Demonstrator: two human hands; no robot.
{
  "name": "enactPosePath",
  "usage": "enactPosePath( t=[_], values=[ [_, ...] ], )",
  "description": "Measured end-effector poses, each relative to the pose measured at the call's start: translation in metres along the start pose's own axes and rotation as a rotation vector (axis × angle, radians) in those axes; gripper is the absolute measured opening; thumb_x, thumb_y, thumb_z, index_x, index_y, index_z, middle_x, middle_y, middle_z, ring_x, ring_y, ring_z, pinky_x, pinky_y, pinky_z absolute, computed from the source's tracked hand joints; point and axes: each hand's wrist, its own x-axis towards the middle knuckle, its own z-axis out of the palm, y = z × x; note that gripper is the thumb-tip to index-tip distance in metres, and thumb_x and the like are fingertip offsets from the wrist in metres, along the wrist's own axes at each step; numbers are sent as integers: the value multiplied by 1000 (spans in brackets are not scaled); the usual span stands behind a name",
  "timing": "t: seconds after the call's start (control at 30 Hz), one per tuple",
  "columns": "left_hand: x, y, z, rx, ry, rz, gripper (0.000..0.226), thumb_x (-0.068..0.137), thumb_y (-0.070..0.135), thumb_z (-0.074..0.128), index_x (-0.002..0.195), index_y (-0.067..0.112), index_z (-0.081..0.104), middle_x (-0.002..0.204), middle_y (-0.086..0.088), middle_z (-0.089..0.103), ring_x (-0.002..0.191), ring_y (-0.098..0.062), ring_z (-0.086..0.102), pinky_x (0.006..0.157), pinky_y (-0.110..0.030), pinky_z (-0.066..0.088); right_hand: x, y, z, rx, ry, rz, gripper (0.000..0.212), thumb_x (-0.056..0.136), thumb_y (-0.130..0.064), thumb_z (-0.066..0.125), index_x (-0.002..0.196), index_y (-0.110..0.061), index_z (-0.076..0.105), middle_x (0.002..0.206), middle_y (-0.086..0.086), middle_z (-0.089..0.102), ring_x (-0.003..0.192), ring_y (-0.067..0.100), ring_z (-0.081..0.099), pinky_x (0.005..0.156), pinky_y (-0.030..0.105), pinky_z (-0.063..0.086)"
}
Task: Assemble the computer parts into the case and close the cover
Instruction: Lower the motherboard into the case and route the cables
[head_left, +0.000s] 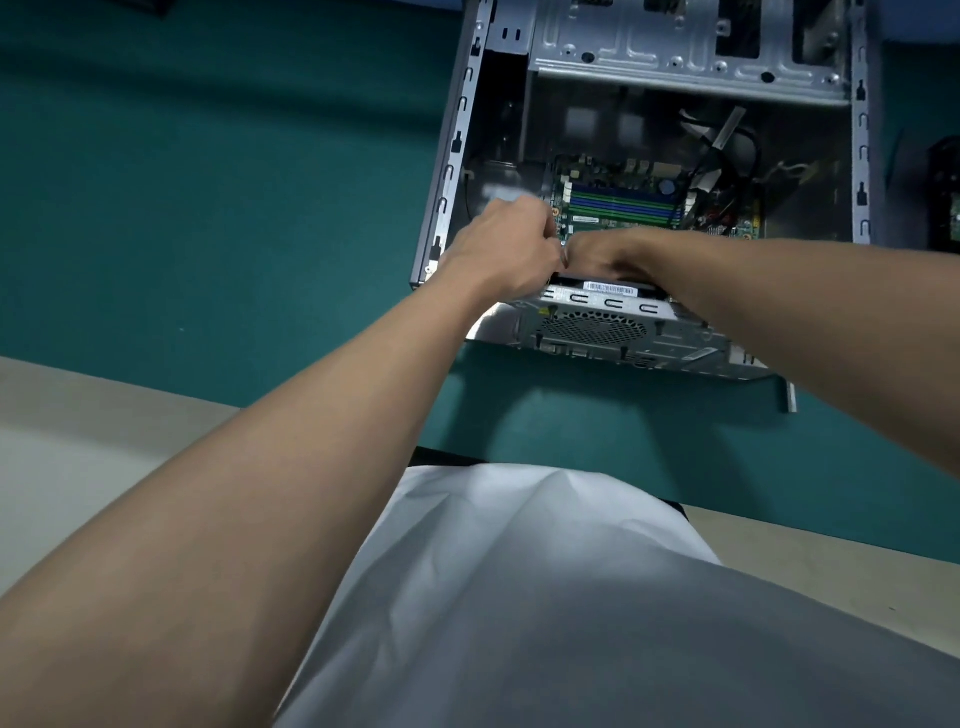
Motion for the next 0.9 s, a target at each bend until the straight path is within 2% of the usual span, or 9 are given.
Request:
enactPosePath(
  t=[0.2,0.5,0.57,0.6,0.63,0.67,0.77,0.83,0.9],
  values=[
    [0,0,1,2,-3,-2,20,94,24,50,106,17,64,110,-8,62,95,-28,60,88,-43,50,7,-6,0,-58,-14,41,33,97,-10,51,125,7,53,135,19,51,124,32,49,102,39,39],
    [0,2,1,-2,-1,18,22,94,24,50,108,15,63,111,-10,60,100,-28,58,88,-41,48,6,-11,0,-9,-92,134,43,104,-8,32,145,4,31,153,19,27,141,31,27,111,37,27],
    [1,3,1,8,-2,20,22,93,24,50,109,16,63,111,-12,61,98,-30,58,88,-42,48,7,-12,-4,-6,-105,139,33,102,3,25,122,10,50,141,22,40,135,33,33,106,34,30],
    [2,3,1,14,-4,20,23,93,24,50,110,15,63,113,-13,61,99,-30,58,89,-41,48,6,-13,-6,-14,-111,153,30,100,7,24,102,15,52,135,26,44,132,33,35,102,34,31],
    [2,2,1,18,-6,23,24,93,24,49,110,15,63,114,-14,61,100,-30,57,89,-41,48,6,-13,-8,-30,-105,151,28,99,8,24,100,20,50,140,28,40,135,35,32,104,34,29],
    [3,2,2,20,-7,25,24,93,23,49,109,15,63,115,-14,61,101,-30,56,89,-41,47,7,-11,-8,-39,-98,145,30,100,6,26,114,23,46,148,28,31,139,34,27,109,35,24],
    [5,0,3,19,-13,25,23,92,24,48,108,15,62,117,-13,59,103,-30,56,89,-42,47,9,-11,-6,-39,-117,138,41,102,-3,34,143,4,30,157,19,16,144,31,16,115,39,15],
    [6,0,5,15,-22,23,23,93,24,48,109,15,62,118,-13,58,100,-29,57,88,-43,48,6,-11,-6,-50,-119,146,49,103,-5,33,149,1,17,158,16,11,145,30,13,114,38,15],
    [6,-1,5,9,-32,22,22,93,24,47,108,16,61,120,-13,57,101,-30,57,90,-44,48,3,-12,-7,-50,-140,158,49,102,-3,33,149,1,18,156,17,17,142,30,20,112,35,20]
  ],
)
